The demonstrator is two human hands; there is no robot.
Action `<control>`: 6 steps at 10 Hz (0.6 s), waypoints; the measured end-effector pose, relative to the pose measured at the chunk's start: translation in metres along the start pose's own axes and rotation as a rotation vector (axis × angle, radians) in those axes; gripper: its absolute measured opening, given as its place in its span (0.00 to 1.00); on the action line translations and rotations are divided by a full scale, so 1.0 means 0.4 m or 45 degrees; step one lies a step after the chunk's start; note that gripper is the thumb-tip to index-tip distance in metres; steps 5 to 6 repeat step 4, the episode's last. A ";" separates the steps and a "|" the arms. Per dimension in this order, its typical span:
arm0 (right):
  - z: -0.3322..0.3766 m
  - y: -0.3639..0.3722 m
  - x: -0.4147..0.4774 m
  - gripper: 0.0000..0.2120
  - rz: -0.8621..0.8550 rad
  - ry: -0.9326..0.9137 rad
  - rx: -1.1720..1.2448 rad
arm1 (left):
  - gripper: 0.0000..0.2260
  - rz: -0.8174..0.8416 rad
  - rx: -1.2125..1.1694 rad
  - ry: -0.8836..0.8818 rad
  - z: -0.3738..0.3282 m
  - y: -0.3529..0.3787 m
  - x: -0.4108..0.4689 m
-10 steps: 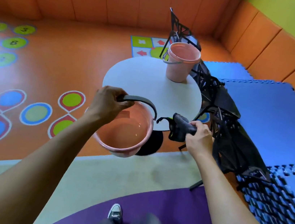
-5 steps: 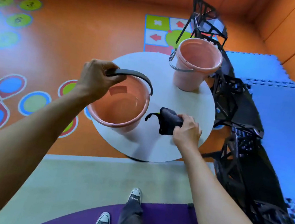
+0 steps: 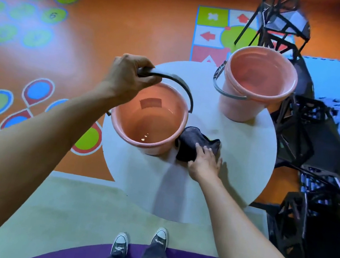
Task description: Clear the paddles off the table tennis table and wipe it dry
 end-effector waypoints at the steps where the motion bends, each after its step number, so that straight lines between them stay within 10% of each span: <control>1: 0.017 -0.037 -0.003 0.34 -0.082 0.015 0.055 | 0.10 -0.020 0.099 0.046 -0.001 -0.003 0.032; 4: 0.142 -0.415 -0.104 0.32 -0.670 -0.160 0.275 | 0.28 0.093 0.445 0.228 -0.073 -0.004 -0.024; 6: 0.142 -0.415 -0.104 0.32 -0.670 -0.160 0.275 | 0.28 0.093 0.445 0.228 -0.073 -0.004 -0.024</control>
Point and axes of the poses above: each hand's wrist, its own x-axis towards the middle knuckle, its own y-axis out of the palm, z = x × y, the point moved 10 cm from there along x, towards the middle knuckle, and after that the axes turned 8 degrees about -z, right-handed, at the moved point
